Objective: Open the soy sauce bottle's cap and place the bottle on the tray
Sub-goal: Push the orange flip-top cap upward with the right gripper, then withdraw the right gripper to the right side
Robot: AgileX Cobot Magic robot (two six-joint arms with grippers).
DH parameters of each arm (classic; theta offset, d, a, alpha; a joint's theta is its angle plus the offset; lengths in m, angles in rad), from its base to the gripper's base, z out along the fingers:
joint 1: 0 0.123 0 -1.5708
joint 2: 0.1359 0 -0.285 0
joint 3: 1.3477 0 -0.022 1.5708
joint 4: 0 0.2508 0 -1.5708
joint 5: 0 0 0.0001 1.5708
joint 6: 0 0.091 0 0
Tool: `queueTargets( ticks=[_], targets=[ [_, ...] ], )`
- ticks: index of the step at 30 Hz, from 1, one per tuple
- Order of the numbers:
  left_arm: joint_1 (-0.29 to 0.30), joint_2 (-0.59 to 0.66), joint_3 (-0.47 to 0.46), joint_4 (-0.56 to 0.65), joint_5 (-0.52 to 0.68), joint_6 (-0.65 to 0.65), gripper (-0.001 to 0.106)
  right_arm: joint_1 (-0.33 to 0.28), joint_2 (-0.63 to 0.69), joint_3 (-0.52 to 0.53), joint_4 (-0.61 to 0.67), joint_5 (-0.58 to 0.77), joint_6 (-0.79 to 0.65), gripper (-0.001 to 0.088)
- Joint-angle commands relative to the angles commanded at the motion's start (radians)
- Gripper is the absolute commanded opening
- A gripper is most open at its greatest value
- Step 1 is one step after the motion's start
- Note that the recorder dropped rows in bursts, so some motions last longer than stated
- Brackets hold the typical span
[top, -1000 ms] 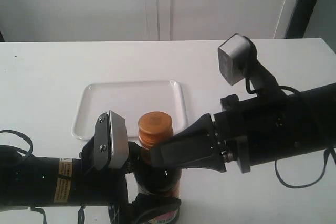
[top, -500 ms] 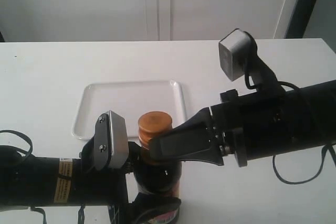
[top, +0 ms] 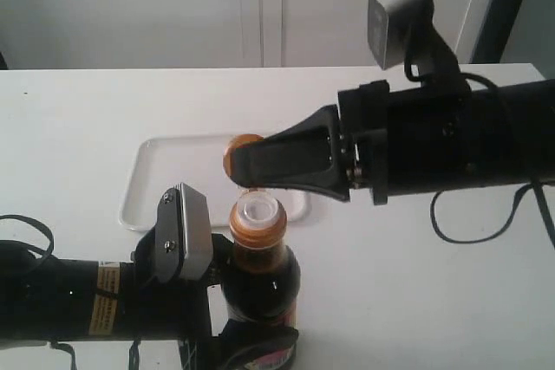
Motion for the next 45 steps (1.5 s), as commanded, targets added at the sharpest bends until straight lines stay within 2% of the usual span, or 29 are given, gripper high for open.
queueTargets(
  ticks=[4,9,13,18,25,29,38,45],
  targets=[
    [0.0,0.0,0.0,0.0,0.0,0.0,0.0,0.0,0.0,-0.007,-0.043,-0.039,-0.004,0.0],
    [0.0,0.0,0.0,-0.004,0.0,0.0,0.0,0.0,-0.027,-0.007,-0.233,0.051,-0.004,0.0],
    [0.0,0.0,0.0,-0.004,0.0,-0.002,0.0,0.0,-0.053,-0.007,-0.326,0.119,-0.004,0.0],
    [0.0,0.0,0.0,-0.004,0.0,-0.002,0.0,0.0,-0.069,-0.007,-0.457,0.119,0.009,0.0],
    [0.0,0.0,0.0,-0.017,0.0,-0.002,0.0,-0.002,-0.071,-0.007,-0.788,0.119,0.208,0.0],
    [0.0,0.0,0.0,-0.038,0.0,-0.002,0.0,-0.002,-0.071,-0.007,-0.923,0.115,0.331,0.0],
    [0.0,0.0,0.0,-0.059,0.0,-0.002,0.0,-0.002,-0.071,-0.007,-1.179,-0.074,0.556,0.0],
    [0.0,-0.015,0.0,-0.114,-0.002,0.001,0.0,-0.002,-0.071,-0.006,-1.427,-0.294,0.788,0.0]
  ],
)
